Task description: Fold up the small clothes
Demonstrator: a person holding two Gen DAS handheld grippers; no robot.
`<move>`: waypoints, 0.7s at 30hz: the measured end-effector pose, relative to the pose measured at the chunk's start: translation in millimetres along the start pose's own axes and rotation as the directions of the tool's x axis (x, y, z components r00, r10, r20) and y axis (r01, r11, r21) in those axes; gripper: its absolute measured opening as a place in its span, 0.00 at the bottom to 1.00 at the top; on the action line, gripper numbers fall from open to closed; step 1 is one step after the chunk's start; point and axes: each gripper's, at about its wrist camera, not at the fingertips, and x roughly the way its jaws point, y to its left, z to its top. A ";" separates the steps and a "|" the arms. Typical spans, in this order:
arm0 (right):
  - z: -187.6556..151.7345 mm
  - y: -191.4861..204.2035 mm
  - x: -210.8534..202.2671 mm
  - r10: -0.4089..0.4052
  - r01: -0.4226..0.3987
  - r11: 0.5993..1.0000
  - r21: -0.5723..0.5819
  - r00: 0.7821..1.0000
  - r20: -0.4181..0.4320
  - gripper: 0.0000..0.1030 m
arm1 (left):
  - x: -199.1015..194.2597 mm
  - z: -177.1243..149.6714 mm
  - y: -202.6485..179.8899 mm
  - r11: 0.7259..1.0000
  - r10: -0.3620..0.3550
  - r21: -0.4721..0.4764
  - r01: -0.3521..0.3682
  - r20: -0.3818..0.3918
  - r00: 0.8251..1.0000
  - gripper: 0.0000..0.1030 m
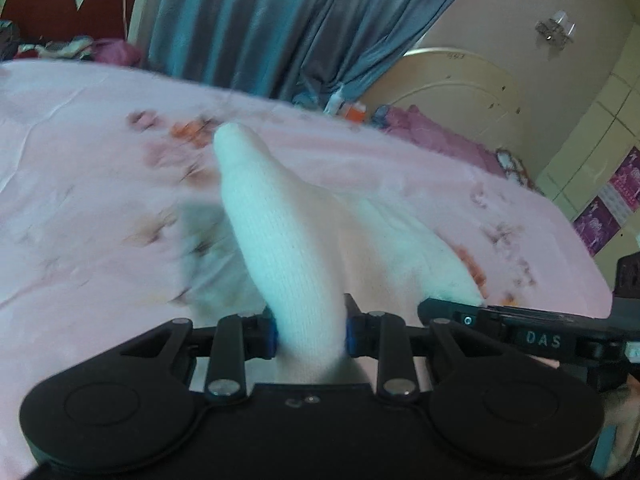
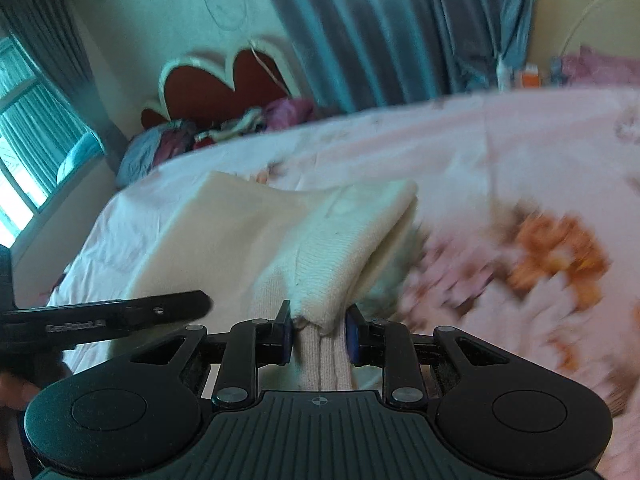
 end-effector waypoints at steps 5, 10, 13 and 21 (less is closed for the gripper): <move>-18.7 -23.0 29.0 -0.042 0.045 0.997 0.058 0.998 -0.044 0.24 | 16.5 -24.1 43.1 0.998 0.027 -0.056 -0.029 -0.046 0.999 0.45; -6.3 -14.5 12.5 -0.086 0.086 0.996 0.011 0.996 -0.010 0.25 | -8.3 -17.1 35.5 0.997 0.071 0.028 -0.071 0.003 0.997 0.41; 7.7 -3.1 -7.6 -0.196 0.201 0.979 -0.036 0.974 0.110 0.25 | -30.3 -6.5 33.8 0.994 0.073 0.077 -0.081 0.100 0.992 0.40; 27.1 13.8 72.8 -0.298 0.289 0.935 -0.207 0.955 -0.009 0.24 | 34.1 11.7 26.0 0.991 -0.008 0.130 0.010 -0.021 1.000 0.29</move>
